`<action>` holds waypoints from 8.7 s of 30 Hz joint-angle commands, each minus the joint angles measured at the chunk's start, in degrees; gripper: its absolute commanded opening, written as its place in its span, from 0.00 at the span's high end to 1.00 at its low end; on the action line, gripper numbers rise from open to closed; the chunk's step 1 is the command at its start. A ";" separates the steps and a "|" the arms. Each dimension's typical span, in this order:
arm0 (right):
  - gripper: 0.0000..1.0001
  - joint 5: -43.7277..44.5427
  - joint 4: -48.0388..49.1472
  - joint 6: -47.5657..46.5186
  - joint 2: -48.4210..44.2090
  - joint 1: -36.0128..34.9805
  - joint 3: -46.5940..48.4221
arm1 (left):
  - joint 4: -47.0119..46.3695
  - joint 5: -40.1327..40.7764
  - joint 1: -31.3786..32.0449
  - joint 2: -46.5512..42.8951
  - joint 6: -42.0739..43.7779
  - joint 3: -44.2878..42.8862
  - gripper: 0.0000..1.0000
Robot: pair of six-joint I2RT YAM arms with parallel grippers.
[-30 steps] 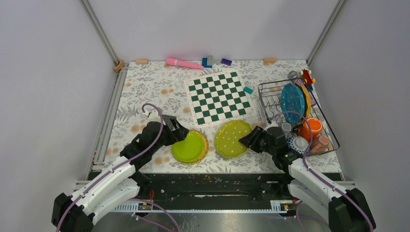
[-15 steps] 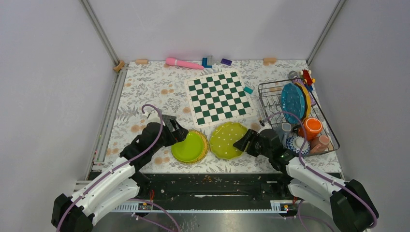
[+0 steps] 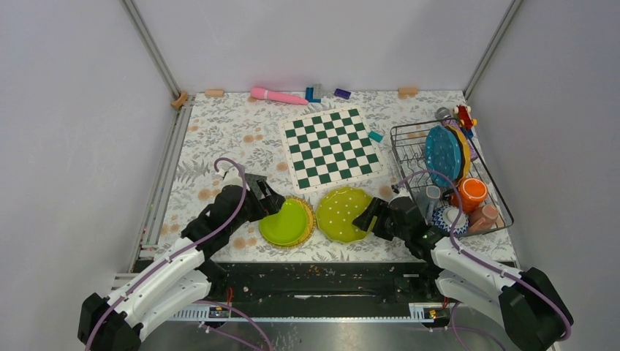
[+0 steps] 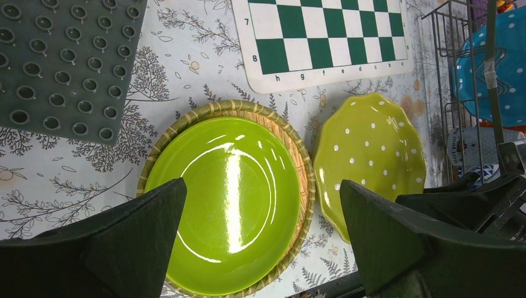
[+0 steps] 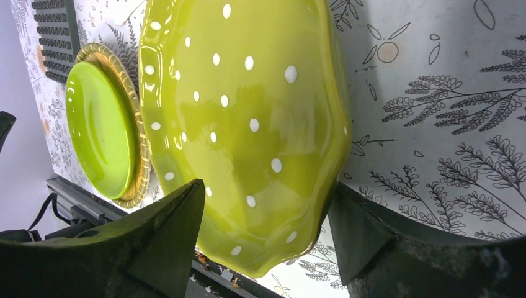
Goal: Unload the mixed dishes from the dish rack
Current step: Place the plate at the center of the board, then pick up the plate from the dish rack, then place the plate at the center of the board.
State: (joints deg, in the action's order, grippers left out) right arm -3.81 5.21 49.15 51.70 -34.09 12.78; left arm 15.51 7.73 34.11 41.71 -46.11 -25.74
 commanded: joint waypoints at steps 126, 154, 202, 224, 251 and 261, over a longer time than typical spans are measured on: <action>0.38 29.81 -47.79 -60.09 48.64 32.26 73.31 | 3.65 12.84 -0.36 0.62 0.85 -1.51 0.01; 1.00 22.06 -54.00 -64.64 42.63 32.32 80.74 | 3.83 12.65 -0.36 0.10 0.76 -1.42 0.01; 1.00 -24.25 -8.23 -9.45 -7.19 16.12 22.02 | 2.51 4.63 -0.36 -7.96 0.09 -0.28 0.01; 0.89 -15.69 -3.92 -9.60 3.29 9.75 16.88 | 3.21 3.07 -0.36 -8.54 -1.29 0.60 0.01; 0.47 -10.08 -8.57 -10.13 6.74 8.33 16.75 | 3.39 3.96 -0.36 -8.89 -1.09 1.13 0.01; 0.41 -9.28 -9.19 -10.39 7.28 8.33 16.66 | 3.37 3.70 -0.40 -8.84 -1.09 1.13 0.01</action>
State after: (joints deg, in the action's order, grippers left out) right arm -13.87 -6.04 39.29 59.57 -25.15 28.29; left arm 20.88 10.98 34.04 33.43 -47.03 -24.71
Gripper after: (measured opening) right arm 0.574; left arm 0.989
